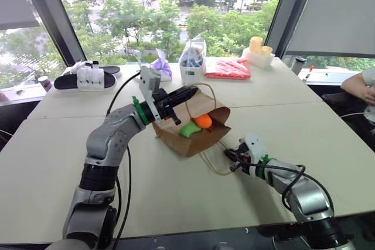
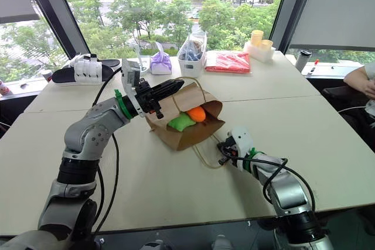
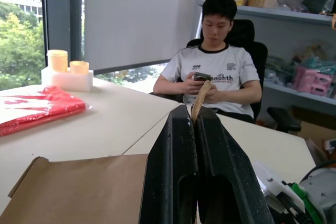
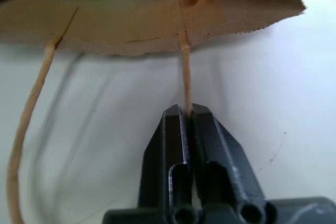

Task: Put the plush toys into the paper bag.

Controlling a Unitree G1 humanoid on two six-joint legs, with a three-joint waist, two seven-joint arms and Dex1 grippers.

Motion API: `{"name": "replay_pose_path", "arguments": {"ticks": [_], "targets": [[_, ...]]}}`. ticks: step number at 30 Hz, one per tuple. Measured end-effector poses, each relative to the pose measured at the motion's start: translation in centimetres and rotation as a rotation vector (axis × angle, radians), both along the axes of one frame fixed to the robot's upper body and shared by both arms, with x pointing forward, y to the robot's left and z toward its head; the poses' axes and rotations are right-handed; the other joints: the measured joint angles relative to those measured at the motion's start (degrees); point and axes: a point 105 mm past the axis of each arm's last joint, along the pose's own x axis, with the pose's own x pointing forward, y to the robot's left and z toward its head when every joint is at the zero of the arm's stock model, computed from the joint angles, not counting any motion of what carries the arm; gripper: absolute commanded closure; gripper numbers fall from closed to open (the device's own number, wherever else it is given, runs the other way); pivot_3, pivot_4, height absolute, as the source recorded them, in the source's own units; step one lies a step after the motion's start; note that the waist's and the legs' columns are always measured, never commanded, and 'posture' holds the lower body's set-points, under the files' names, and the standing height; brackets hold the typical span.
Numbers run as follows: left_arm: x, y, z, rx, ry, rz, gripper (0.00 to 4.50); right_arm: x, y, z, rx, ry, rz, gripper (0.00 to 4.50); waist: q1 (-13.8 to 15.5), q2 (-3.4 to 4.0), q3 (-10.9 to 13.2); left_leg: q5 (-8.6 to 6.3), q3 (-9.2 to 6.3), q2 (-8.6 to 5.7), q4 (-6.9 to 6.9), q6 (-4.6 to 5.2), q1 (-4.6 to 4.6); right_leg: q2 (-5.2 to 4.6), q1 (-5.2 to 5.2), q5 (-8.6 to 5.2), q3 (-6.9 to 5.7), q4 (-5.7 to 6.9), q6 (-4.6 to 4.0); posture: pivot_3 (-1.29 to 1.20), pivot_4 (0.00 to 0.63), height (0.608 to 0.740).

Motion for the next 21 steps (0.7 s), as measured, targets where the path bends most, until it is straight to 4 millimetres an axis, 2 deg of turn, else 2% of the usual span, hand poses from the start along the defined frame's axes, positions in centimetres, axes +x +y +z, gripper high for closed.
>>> {"name": "replay_pose_path", "arguments": {"ticks": [2, 4, 6, 8, 10, 12, 15, 18, 21], "targets": [[0.2, 0.2, 0.1, -0.007, 0.002, 0.017, 4.50, 0.0, 0.0, 1.4, 0.027, 0.003, 0.007, 4.47, 0.0, 0.00, 0.0, 0.00, -0.04, -0.01, 0.01, 0.00, -0.05, 0.00, -0.03, 0.00, -0.01, 0.00, 0.00, 0.00, 0.150, 0.740], [0.4, 0.5, 0.4, -0.021, 0.000, 0.042, 4.50, 0.5, 0.0, 5.3, 0.090, -0.059, 0.012, 4.47, -0.2, 0.05, 0.0, 0.00, 0.00, -0.01, 0.01, 0.00, -0.08, -0.02, -0.10, 0.01, 0.00, 0.00, 0.00, 0.00, 0.150, 0.740], [1.0, 1.0, 1.0, -0.046, -0.005, 0.073, 4.50, 1.1, -0.3, 10.7, 0.152, -0.178, 0.016, 4.47, 0.0, 0.04, 0.0, 0.00, -0.06, 0.00, 0.02, 0.00, -0.08, 0.00, -0.09, 0.01, -0.05, 0.02, 0.00, 0.00, 0.150, 0.740], [1.6, 1.5, 2.2, -0.077, -0.014, 0.111, 4.50, 0.9, -0.4, 15.1, 0.196, -0.290, 0.031, 4.47, 0.1, 0.01, 0.0, 0.00, -0.14, 0.00, -0.01, 0.00, -0.09, 0.01, -0.06, 0.00, -0.13, 0.01, 0.00, 0.00, 0.150, 0.740], [2.1, 2.1, 3.2, -0.101, -0.029, 0.144, 4.50, 0.9, -0.2, 17.1, 0.220, -0.322, 0.042, 4.47, 0.1, 0.01, 0.0, 0.00, -0.13, -0.02, -0.04, 0.00, -0.10, -0.02, -0.05, 0.00, -0.14, -0.02, 0.00, 0.00, 0.150, 0.740], [2.7, 2.3, 3.2, -0.103, -0.024, 0.174, 4.50, 1.2, 0.0, 17.6, 0.235, -0.315, 0.046, 4.47, 0.1, 0.01, 0.0, -0.01, -0.11, -0.04, -0.02, 0.02, -0.15, -0.04, -0.05, 0.00, -0.13, -0.06, 0.00, 0.00, 0.150, 0.740], [4.0, 2.8, 2.1, -0.076, 0.016, 0.241, 4.50, 1.6, -0.1, 17.5, 0.250, -0.290, 0.042, 4.47, 0.1, 0.01, 0.0, -0.02, -0.10, -0.04, -0.03, 0.03, -0.20, -0.04, -0.11, 0.00, -0.13, -0.08, 0.00, 0.00, 0.150, 0.740], [4.8, 3.4, 0.6, 0.000, 0.018, 0.297, 4.50, 1.9, 0.2, 15.8, 0.232, -0.242, 0.048, 4.47, 0.0, 0.01, 0.0, -0.02, -0.09, -0.04, -0.06, 0.03, -0.21, -0.04, -0.15, 0.00, -0.13, -0.06, 0.00, 0.00, 0.150, 0.740], [4.9, 3.1, -1.9, 0.075, 0.047, 0.288, 4.50, 1.9, 0.3, 13.9, 0.221, -0.189, 0.048, 4.47, 0.0, 0.01, 0.0, -0.02, -0.08, -0.04, -0.06, 0.03, -0.22, -0.04, -0.17, 0.00, -0.12, -0.05, 0.00, 0.00, 0.150, 0.740]]}}
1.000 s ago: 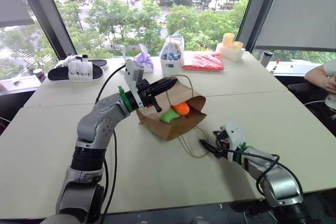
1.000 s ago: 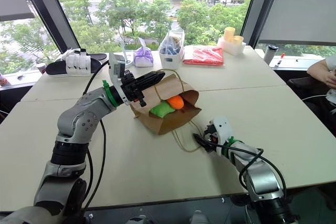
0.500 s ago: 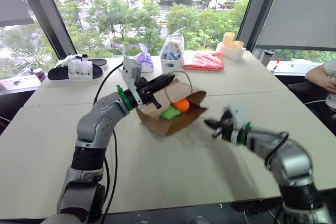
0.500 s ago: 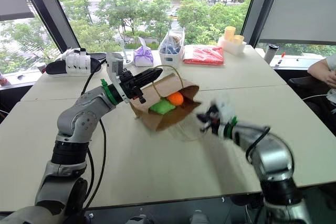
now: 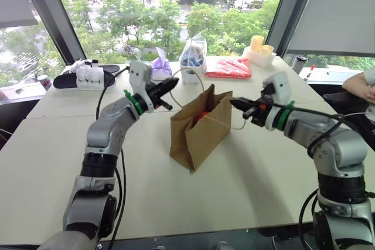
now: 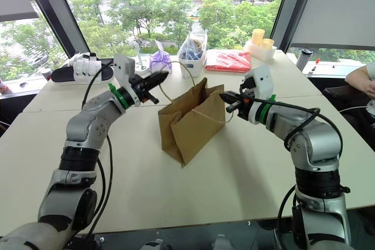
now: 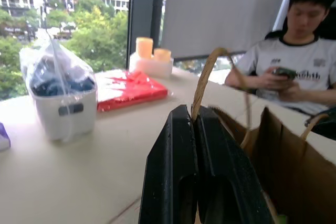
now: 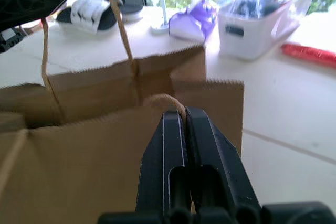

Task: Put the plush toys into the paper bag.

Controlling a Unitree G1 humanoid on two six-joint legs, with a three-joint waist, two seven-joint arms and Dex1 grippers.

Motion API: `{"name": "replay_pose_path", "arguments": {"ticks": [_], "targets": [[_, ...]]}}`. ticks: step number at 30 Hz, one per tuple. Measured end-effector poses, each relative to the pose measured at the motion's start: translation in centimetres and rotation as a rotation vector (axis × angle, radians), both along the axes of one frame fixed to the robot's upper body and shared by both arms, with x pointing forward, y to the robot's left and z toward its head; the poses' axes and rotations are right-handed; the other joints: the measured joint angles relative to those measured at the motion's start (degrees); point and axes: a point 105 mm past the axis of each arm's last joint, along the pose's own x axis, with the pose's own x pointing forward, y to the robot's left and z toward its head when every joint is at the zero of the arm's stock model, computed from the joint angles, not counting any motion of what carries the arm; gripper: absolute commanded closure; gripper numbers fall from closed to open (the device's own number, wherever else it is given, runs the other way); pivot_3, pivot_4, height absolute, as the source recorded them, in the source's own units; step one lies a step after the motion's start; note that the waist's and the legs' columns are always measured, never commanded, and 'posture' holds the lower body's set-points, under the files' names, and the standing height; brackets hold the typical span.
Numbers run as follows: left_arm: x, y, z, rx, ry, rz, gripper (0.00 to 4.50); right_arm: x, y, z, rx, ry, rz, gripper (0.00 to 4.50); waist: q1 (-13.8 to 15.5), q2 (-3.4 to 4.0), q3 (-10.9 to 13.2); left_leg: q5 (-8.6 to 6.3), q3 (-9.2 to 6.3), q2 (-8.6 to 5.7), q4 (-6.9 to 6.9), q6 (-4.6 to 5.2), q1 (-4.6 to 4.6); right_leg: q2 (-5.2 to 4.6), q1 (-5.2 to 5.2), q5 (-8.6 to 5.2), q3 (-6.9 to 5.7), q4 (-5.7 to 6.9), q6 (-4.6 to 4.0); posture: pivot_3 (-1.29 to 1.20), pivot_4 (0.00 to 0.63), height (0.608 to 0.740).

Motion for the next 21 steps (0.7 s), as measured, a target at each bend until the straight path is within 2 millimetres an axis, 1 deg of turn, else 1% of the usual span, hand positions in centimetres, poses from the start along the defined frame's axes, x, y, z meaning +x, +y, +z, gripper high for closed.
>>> {"name": "replay_pose_path", "arguments": {"ticks": [2, 3, 4, 5, 7, 8, 11, 12, 14, 17, 19, 20, 21], "targets": [[-0.2, -0.2, -1.5, 0.032, 0.024, -0.018, 4.50, -0.1, -0.1, -0.5, -0.004, 0.014, 0.000, 4.47, 0.0, 0.00, 0.0, 0.00, 0.00, 0.00, 0.01, 0.00, 0.00, 0.00, 0.00, 0.00, 0.00, 0.00, 0.00, 0.00, 0.150, 0.740], [-0.4, -0.4, -2.1, 0.049, 0.037, -0.036, 3.93, -0.2, -0.2, -0.7, -0.009, 0.018, -0.001, 4.22, 0.0, 0.00, 0.0, 0.00, -0.01, 0.00, 0.01, 0.00, 0.00, 0.00, 0.00, 0.00, 0.00, 0.00, 0.00, 0.00, 0.150, 0.740], [-0.6, -0.4, -2.4, 0.062, 0.045, -0.049, 3.61, -0.2, -0.2, -0.7, -0.013, 0.019, 0.001, 3.92, 0.0, 0.00, 0.0, 0.00, -0.01, 0.00, 0.01, 0.00, 0.00, 0.00, 0.00, 0.00, 0.00, 0.01, 0.00, 0.00, 0.150, 0.740], [-0.8, -0.4, -2.7, 0.072, 0.054, -0.063, 3.17, -0.4, -0.3, -0.8, -0.011, 0.021, 0.004, 3.66, 0.0, 0.00, 0.0, 0.00, -0.01, 0.01, 0.01, 0.00, 0.00, 0.00, -0.01, 0.00, 0.00, 0.02, 0.00, 0.00, 0.150, 0.740], [-1.2, -0.2, -2.7, 0.089, 0.060, -0.084, 2.18, -0.8, -0.3, -0.6, -0.003, 0.021, 0.017, 2.65, 0.0, 0.00, 0.0, 0.00, -0.01, 0.01, 0.01, 0.00, 0.00, 0.00, -0.01, 0.00, 0.00, 0.03, 0.00, 0.00, 0.150, 0.740], [-1.4, -0.1, -2.6, 0.087, 0.065, -0.093, 1.74, -1.1, -0.2, -0.4, -0.008, 0.021, 0.033, 2.24, 0.0, 0.01, 0.0, 0.00, -0.01, 0.01, 0.01, 0.00, -0.01, 0.00, -0.01, 0.00, 0.00, 0.03, 0.00, 0.00, 0.150, 0.740], [-1.7, 0.8, -1.8, 0.053, 0.075, -0.101, 0.10, -2.1, 0.0, 1.2, -0.005, -0.018, 0.073, 0.62, 0.0, 0.01, 0.0, 0.00, -0.02, 0.01, 0.02, 0.00, -0.01, 0.00, -0.02, 0.00, 0.00, 0.02, 0.00, 0.00, 0.150, 0.740], [-1.8, 1.2, -1.4, 0.042, 0.073, -0.099, 0.00, -2.4, -0.1, 1.9, -0.003, -0.034, 0.080, 0.08, -0.1, 0.01, 0.0, 0.00, -0.02, 0.02, 0.02, 0.00, -0.01, 0.00, -0.02, 0.00, 0.00, 0.03, 0.00, 0.00, 0.150, 0.740], [-2.0, 1.9, -0.7, 0.017, 0.072, -0.098, 0.00, -2.7, -0.5, 3.4, 0.004, -0.078, 0.078, 0.03, 0.0, 0.01, 0.0, 0.00, -0.03, 0.02, 0.02, 0.00, -0.01, 0.00, -0.01, 0.00, -0.01, 0.03, 0.00, 0.00, 0.150, 0.740], [-3.1, 3.0, 0.3, -0.020, 0.089, -0.139, 0.00, -2.9, -1.7, 6.4, 0.032, -0.162, 0.045, 0.03, -0.1, 0.02, 0.0, 0.00, -0.01, 0.02, 0.01, 0.01, -0.03, 0.00, -0.03, 0.00, -0.01, 0.02, 0.00, 0.00, 0.150, 0.740], [-3.9, 3.9, 0.8, -0.034, 0.100, -0.161, 0.00, -3.2, -3.3, 8.4, 0.047, -0.222, -0.012, 0.03, 0.0, 0.02, 0.0, -0.01, -0.01, 0.03, -0.01, 0.01, -0.03, 0.00, -0.04, 0.00, -0.01, 0.01, 0.00, 0.00, 0.150, 0.740], [-4.3, 4.3, 0.8, -0.027, 0.107, -0.171, 0.00, -3.4, -4.2, 9.0, 0.060, -0.237, -0.036, 0.03, 0.0, 0.01, 0.0, -0.01, -0.02, 0.03, -0.02, 0.02, -0.03, 0.00, -0.03, 0.00, -0.02, 0.00, 0.00, 0.00, 0.150, 0.740], [-4.9, 4.7, 0.5, -0.001, 0.112, -0.188, 0.00, -3.4, -5.1, 9.1, 0.062, -0.235, -0.064, 0.03, 0.0, 0.00, 0.0, -0.02, -0.01, 0.03, -0.02, 0.03, -0.03, 0.00, -0.02, -0.01, -0.01, -0.02, 0.00, 0.00, 0.150, 0.740]]}}
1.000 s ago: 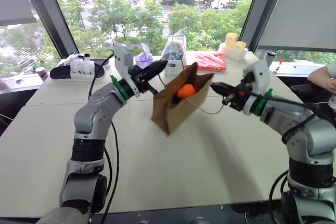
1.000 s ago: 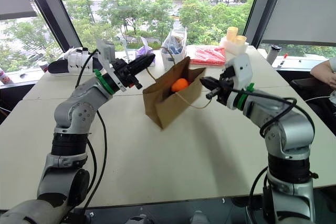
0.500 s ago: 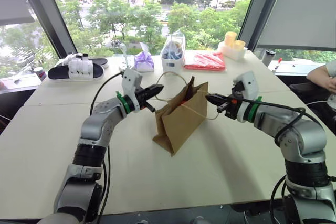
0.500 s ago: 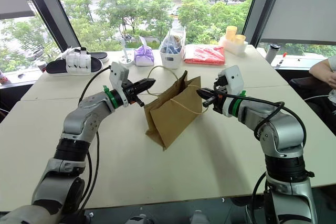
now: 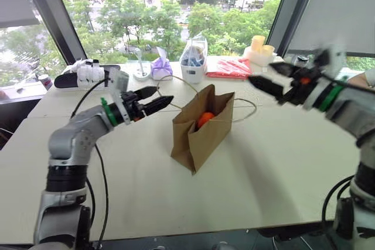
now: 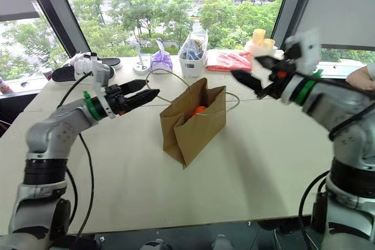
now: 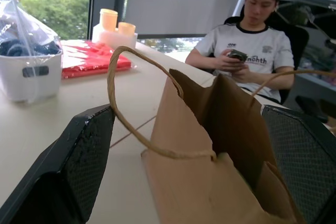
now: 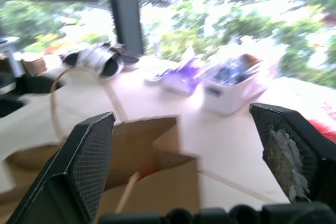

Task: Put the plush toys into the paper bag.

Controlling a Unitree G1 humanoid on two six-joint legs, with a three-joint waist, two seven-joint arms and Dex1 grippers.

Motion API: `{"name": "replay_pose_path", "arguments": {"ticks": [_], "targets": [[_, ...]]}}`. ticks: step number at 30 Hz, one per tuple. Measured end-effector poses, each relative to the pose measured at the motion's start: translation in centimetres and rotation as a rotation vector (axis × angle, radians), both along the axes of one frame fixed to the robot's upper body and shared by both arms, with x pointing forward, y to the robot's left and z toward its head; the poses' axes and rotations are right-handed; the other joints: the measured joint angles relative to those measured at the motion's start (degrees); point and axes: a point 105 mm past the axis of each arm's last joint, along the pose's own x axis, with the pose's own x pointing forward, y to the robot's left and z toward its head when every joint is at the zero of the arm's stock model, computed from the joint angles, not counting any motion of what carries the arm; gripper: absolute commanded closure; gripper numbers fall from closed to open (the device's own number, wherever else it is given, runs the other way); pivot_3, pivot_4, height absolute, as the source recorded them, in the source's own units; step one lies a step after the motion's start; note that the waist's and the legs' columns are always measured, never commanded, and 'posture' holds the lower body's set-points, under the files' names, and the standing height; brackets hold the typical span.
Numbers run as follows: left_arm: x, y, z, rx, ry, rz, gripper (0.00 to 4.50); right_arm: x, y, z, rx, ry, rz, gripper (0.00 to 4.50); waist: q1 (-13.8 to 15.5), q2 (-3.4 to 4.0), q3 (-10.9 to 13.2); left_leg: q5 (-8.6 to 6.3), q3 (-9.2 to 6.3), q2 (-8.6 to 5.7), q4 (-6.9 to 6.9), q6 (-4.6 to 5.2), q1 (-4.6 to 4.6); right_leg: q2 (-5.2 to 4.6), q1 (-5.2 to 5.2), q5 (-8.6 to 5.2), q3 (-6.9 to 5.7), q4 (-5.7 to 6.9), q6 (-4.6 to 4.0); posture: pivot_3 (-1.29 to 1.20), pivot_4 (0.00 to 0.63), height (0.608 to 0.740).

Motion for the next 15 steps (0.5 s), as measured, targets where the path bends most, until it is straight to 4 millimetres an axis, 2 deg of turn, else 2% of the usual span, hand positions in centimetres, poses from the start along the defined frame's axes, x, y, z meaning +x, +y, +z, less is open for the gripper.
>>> {"name": "replay_pose_path", "arguments": {"ticks": [3, 6, 7, 9, 13, 15], "targets": [[-1.4, 0.4, -1.9, 0.082, 0.038, -0.058, 0.00, 0.3, -2.9, -1.8, 0.032, 0.077, -0.086, 0.03, 0.1, 0.00, 0.0, 0.00, 0.05, -0.01, 0.02, 0.01, -0.01, -0.02, 0.03, 0.00, 0.03, -0.04, 0.00, 0.00, 0.150, 0.740], [-2.6, -0.5, -4.1, 0.137, 0.079, -0.135, 0.00, -0.1, -3.9, -6.1, 0.004, 0.205, -0.123, 0.03, 0.2, 0.00, 0.0, -0.01, 0.04, 0.00, 0.03, 0.02, -0.01, -0.02, 0.05, 0.00, 0.03, -0.03, 0.00, 0.00, 0.150, 0.740], [-2.7, -0.9, -4.6, 0.149, 0.088, -0.153, 0.00, -0.2, -3.8, -7.4, -0.004, 0.247, -0.121, 0.26, 0.1, 0.01, 0.0, -0.01, 0.04, 0.00, 0.03, 0.01, -0.01, -0.02, 0.04, 0.00, 0.03, -0.03, -0.01, 0.00, 0.150, 0.740], [-2.8, -1.4, -4.8, 0.150, 0.073, -0.165, 0.00, -0.2, -3.2, -8.7, 0.002, 0.276, -0.113, 0.83, -0.1, 0.01, 0.0, -0.01, 0.08, 0.02, 0.04, 0.01, 0.03, -0.02, 0.04, 0.00, 0.04, -0.02, -0.01, 0.00, 0.150, 0.740], [-3.1, -2.5, -5.0, 0.159, 0.052, -0.199, 0.00, -0.1, -1.3, -10.4, -0.017, 0.280, -0.092, 2.96, -0.3, 0.03, 0.0, -0.01, 0.13, 0.07, 0.03, 0.01, 0.11, 0.01, 0.04, 0.00, 0.06, 0.05, -0.01, 0.00, 0.150, 0.740], [-3.5, -2.9, -5.3, 0.173, 0.050, -0.220, 0.00, 0.0, 0.9, -12.2, -0.008, 0.315, -0.035, 4.00, -0.3, 0.03, 0.0, -0.01, 0.12, 0.06, 0.02, 0.01, 0.12, 0.00, 0.04, 0.00, 0.06, 0.06, -0.01, 0.00, 0.150, 0.740]]}}
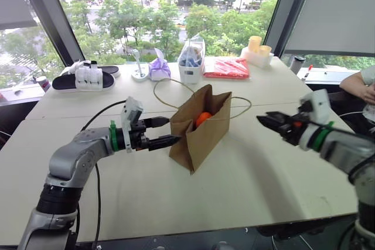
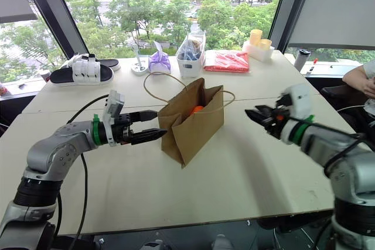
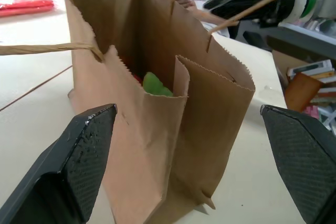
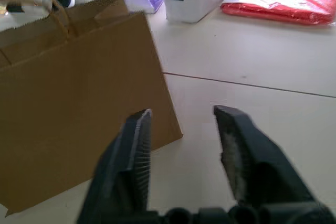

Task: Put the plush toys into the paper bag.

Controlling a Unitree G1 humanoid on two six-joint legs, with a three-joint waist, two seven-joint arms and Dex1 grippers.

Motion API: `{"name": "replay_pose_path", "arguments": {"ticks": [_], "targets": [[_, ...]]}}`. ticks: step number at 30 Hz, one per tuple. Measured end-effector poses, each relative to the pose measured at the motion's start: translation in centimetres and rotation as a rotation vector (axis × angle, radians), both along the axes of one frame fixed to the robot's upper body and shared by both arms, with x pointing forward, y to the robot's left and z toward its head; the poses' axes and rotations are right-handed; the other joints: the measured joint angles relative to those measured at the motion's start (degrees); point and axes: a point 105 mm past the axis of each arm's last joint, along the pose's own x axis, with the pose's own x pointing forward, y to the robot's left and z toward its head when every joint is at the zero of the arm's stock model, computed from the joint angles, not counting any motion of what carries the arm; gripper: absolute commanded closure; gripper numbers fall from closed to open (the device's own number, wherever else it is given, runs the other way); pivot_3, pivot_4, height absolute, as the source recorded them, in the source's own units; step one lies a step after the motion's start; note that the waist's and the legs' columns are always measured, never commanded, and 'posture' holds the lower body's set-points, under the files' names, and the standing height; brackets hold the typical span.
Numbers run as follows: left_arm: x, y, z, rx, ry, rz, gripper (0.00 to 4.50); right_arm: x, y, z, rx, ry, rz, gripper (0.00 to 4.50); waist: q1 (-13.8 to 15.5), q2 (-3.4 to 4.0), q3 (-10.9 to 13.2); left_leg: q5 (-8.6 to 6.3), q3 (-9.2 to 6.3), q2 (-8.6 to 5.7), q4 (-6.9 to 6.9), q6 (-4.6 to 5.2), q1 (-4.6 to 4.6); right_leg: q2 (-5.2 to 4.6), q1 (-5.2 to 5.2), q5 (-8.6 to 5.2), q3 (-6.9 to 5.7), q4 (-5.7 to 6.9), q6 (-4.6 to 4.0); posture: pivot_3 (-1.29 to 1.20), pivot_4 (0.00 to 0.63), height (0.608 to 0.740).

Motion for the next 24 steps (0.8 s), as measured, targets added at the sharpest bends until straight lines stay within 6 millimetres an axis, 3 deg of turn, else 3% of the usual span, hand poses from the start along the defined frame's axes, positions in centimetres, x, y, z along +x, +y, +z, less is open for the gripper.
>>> {"name": "replay_pose_path", "arguments": {"ticks": [1, 7, 15, 19, 22, 24], "targets": [[-0.2, -0.4, -0.2, 0.005, 0.002, -0.017, 0.00, 0.0, 1.2, -1.1, 0.008, 0.031, 0.031, 4.48, 0.1, 0.01, 0.0, 0.00, -0.01, -0.01, 0.01, 0.00, -0.03, -0.01, -0.01, 0.00, 0.00, 0.00, 0.00, 0.00, 0.150, 0.740], [-0.6, -1.4, -0.7, 0.035, -0.028, -0.056, 0.00, 0.7, 5.7, -1.6, 0.015, 0.014, 0.129, 4.48, 0.3, 0.01, 0.0, 0.00, -0.06, -0.04, 0.04, 0.00, -0.06, -0.01, -0.02, 0.00, 0.00, -0.02, 0.00, 0.00, 0.150, 0.740], [0.9, -4.8, -2.4, 0.047, -0.122, 0.016, 0.00, 2.2, 6.7, -2.1, -0.019, 0.006, 0.130, 4.48, 0.3, 0.00, 0.0, 0.00, -0.09, -0.07, 0.01, 0.00, -0.06, -0.01, 0.00, 0.00, -0.01, -0.05, 0.00, 0.00, 0.150, 0.740], [2.1, -5.3, -3.1, 0.040, -0.130, 0.103, 0.00, 2.3, 6.8, -2.3, -0.022, 0.008, 0.134, 4.48, 0.3, 0.01, 0.0, 0.00, -0.08, -0.07, 0.01, 0.00, -0.05, -0.01, -0.02, 0.00, -0.01, -0.03, 0.00, 0.00, 0.150, 0.740], [2.6, -5.6, -3.1, 0.010, -0.122, 0.147, 0.90, 2.3, 6.7, -2.2, -0.020, 0.009, 0.131, 4.50, 0.3, 0.01, 0.0, 0.00, -0.09, -0.07, 0.02, 0.00, -0.07, -0.01, -0.01, 0.00, -0.01, -0.03, 0.00, 0.00, 0.150, 0.740], [2.8, -5.6, -3.0, -0.006, -0.117, 0.165, 1.90, 2.3, 6.6, -2.2, -0.018, 0.008, 0.127, 4.50, 0.3, 0.01, 0.0, 0.00, -0.09, -0.07, 0.02, 0.00, -0.06, -0.01, -0.01, 0.01, -0.01, -0.03, 0.00, 0.00, 0.150, 0.740]]}}
